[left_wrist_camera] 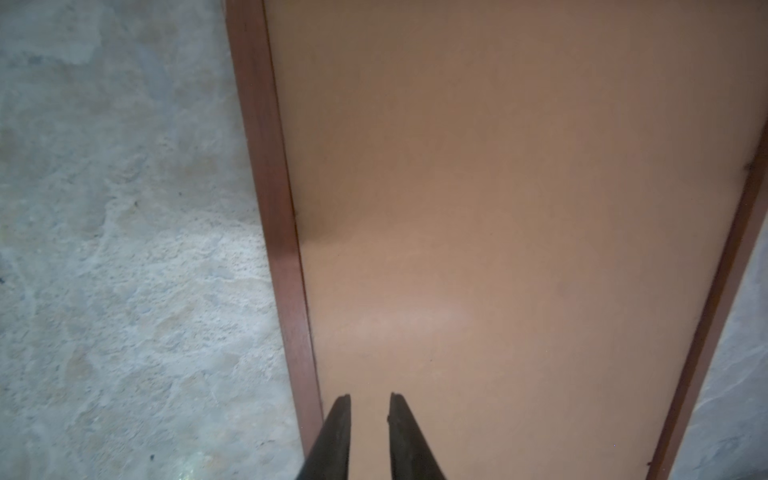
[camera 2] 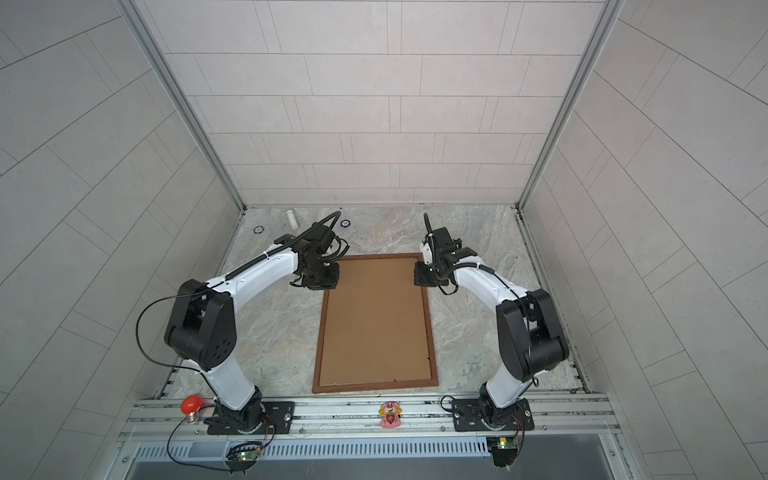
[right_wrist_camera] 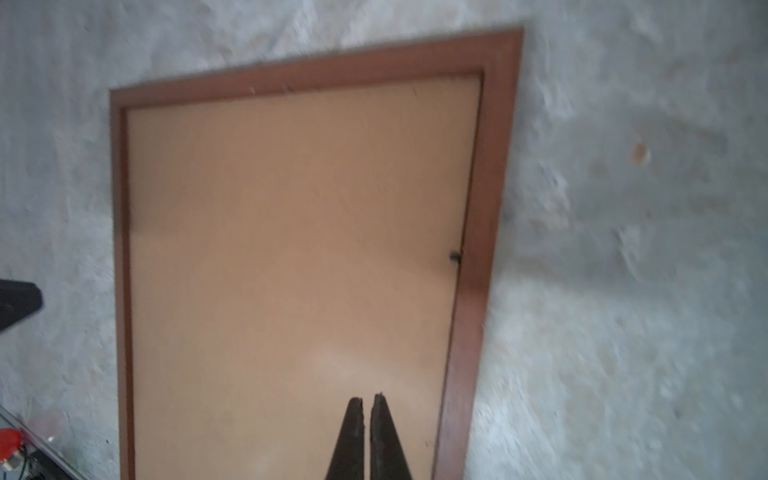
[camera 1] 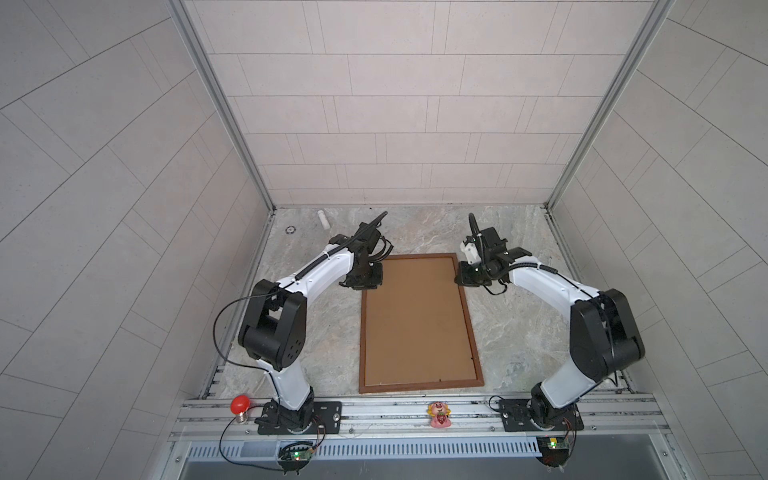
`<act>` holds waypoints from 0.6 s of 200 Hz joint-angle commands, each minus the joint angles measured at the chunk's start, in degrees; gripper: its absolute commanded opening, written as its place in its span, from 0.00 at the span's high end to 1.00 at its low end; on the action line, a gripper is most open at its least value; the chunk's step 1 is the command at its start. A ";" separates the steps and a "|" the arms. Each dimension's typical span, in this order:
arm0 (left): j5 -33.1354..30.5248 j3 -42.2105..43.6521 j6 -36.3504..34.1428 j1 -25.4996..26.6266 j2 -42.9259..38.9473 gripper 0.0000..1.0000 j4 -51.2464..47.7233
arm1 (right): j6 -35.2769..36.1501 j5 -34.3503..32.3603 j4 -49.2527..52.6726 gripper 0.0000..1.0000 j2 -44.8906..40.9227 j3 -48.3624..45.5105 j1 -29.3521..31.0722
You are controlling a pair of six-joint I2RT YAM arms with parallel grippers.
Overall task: Put the photo into the frame
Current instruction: 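Lift both grippers off the frame and draw them back above the far edge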
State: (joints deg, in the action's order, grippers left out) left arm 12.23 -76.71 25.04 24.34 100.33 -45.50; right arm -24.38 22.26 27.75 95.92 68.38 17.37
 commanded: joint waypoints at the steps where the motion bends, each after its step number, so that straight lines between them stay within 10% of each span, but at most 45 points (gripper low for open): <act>1: 2.23 -0.58 1.95 1.01 0.80 0.78 4.50 | -0.29 0.68 -0.69 1.00 5.73 7.26 0.39; 120: 4.44 7.57 3.15 3.34 2.84 0.87 9.46 | -0.93 -1.52 8.02 1.00 32.63 39.09 3.98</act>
State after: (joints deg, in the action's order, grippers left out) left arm 15.99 -70.98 27.64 27.05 101.32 -36.71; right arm -25.54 22.02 32.16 126.52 103.31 20.80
